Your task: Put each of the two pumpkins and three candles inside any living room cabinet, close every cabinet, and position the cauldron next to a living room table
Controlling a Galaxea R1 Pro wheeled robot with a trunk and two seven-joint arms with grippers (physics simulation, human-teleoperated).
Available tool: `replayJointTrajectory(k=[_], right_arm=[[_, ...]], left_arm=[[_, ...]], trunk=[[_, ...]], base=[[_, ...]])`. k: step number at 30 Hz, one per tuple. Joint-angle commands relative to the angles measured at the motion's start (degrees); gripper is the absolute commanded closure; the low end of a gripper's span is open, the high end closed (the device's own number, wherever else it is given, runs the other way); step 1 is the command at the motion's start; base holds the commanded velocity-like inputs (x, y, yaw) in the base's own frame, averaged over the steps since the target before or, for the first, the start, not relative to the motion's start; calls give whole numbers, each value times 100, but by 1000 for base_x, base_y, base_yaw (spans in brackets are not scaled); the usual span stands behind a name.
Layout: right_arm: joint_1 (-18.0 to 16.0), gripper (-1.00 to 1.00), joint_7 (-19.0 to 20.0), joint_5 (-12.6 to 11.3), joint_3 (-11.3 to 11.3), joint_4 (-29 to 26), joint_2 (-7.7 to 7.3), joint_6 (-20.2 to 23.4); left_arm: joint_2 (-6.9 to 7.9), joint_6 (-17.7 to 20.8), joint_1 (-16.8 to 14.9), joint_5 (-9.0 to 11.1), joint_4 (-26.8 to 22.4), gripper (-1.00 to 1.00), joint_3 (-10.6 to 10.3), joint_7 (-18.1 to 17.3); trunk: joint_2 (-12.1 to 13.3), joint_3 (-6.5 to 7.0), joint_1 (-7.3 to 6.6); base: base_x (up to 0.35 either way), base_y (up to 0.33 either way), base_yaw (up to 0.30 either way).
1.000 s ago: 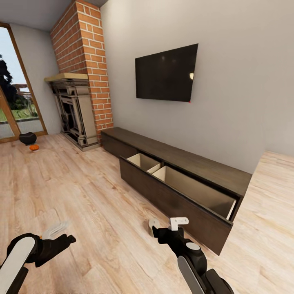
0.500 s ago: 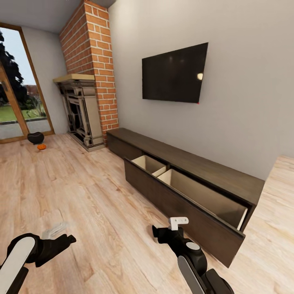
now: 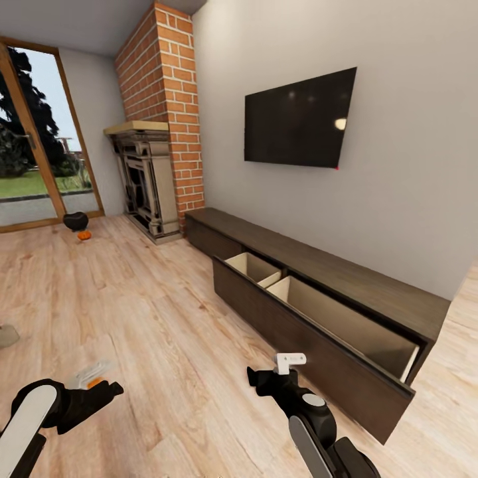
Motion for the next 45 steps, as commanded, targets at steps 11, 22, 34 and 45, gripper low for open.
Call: replayJointTrajectory(k=[11, 22, 34, 45], right_arm=[[-4, -100, -54, -73, 6, -5, -4, 6], [-4, -100, -53, -72, 7, -12, -7, 13], [-4, -100, -66, -73, 90, -266, -20, -10], [-4, -100, -71, -45, 91, -244, -13, -8]], left_arm=[[1, 14, -5, 59, -3, -100, 2, 60], [0, 14, -5, 59, -1, -100, 2, 60], [-8, 14, -5, 61, -3, -100, 2, 60], [1, 14, -5, 59, -4, -100, 2, 60]], trunk=[[-3, -17, -2], [-3, -17, -2], [-3, -17, -2], [-3, -2, -2]], base=[[-74, 104, 39], [-54, 92, 0], [-106, 70, 0], [-239, 60, 85]])
